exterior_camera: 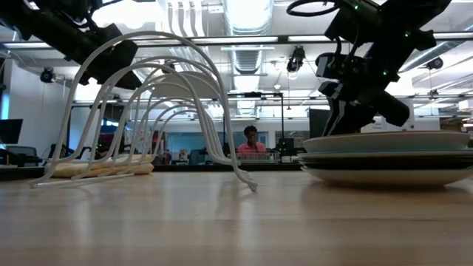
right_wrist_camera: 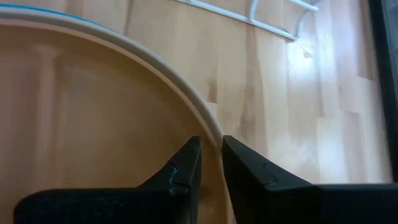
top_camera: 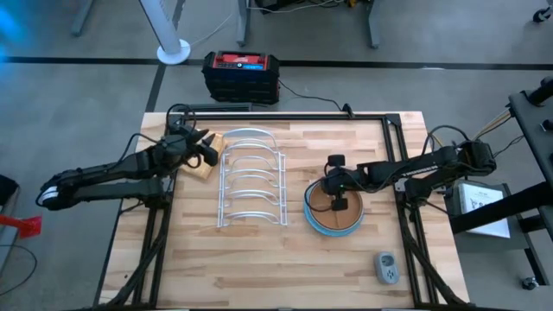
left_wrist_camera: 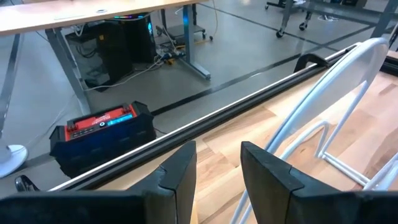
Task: Sort dishes
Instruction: Put the brown plate into the dishwasher rack
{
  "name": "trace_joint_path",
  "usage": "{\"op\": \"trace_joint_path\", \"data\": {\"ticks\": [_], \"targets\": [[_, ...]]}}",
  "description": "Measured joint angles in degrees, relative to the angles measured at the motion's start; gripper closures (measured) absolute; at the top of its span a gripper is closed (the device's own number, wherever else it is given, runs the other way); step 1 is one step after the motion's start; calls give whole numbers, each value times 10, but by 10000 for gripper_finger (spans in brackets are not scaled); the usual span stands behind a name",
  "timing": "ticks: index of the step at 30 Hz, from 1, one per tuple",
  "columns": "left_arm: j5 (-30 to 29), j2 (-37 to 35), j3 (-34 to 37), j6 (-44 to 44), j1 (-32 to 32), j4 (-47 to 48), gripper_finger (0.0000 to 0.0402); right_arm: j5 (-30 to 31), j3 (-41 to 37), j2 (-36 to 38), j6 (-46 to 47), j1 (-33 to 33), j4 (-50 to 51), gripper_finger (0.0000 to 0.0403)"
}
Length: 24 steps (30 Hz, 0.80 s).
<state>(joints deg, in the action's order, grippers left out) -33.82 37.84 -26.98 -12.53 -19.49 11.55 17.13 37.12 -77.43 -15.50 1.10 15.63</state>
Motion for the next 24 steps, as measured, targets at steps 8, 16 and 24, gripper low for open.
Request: {"op": "trace_joint_path", "data": {"ticks": [8, 16, 24], "targets": [[0, -1, 0, 2, 0, -3, 286, 10, 0, 0, -3, 0, 6, 315], [-2, 1, 0, 13, 0, -16, 286, 6, 0, 0, -8, 0, 6, 302], [-2, 1, 0, 16, 0, -19, 286, -11, 0, 0, 4, 0, 9, 299]]}}
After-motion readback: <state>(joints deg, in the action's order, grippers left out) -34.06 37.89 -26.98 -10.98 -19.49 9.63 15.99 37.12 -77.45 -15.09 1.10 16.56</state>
